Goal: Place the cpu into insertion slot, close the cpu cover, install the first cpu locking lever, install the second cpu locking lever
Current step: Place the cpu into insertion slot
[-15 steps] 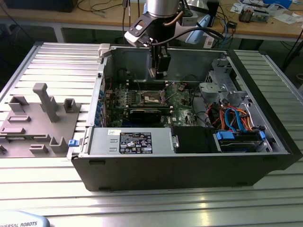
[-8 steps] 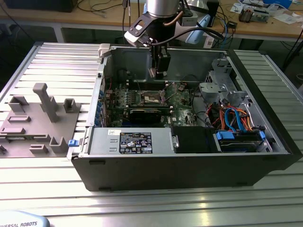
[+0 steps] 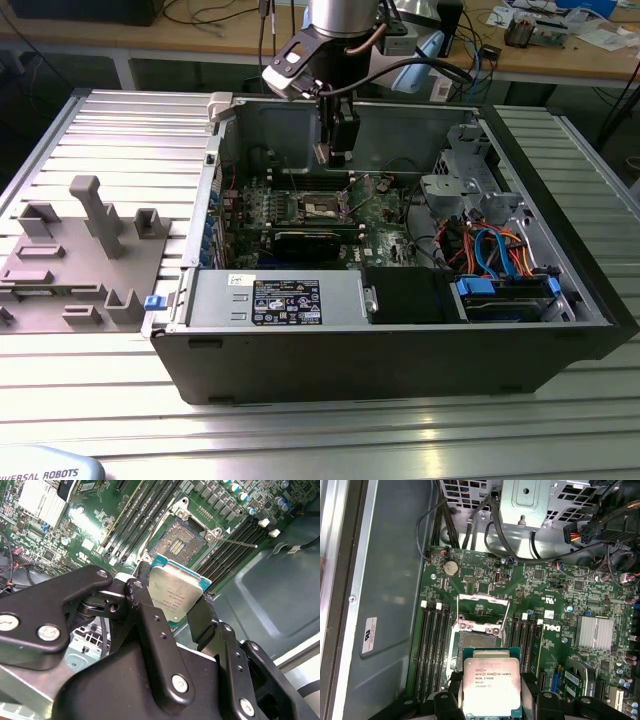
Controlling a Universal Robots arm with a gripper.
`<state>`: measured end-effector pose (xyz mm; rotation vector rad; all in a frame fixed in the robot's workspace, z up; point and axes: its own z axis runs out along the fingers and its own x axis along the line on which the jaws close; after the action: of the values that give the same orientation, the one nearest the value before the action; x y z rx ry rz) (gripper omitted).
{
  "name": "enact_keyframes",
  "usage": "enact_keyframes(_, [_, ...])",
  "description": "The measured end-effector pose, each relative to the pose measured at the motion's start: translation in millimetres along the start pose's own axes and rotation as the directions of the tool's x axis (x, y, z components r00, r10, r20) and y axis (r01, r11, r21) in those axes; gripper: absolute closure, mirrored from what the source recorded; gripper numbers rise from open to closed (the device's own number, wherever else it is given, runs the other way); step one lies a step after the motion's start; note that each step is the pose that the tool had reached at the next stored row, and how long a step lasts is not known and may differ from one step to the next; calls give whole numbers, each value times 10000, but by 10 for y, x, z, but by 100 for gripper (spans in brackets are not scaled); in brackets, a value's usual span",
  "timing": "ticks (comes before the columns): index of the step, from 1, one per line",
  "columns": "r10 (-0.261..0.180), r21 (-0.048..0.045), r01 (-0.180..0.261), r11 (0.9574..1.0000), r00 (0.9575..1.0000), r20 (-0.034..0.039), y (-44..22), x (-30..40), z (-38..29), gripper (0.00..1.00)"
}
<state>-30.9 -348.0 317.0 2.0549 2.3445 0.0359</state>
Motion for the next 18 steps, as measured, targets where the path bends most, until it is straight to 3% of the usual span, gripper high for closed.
enact_keyframes(18, [227, 1, -227, 9997, 9997, 8, -1, 0, 19, 46])
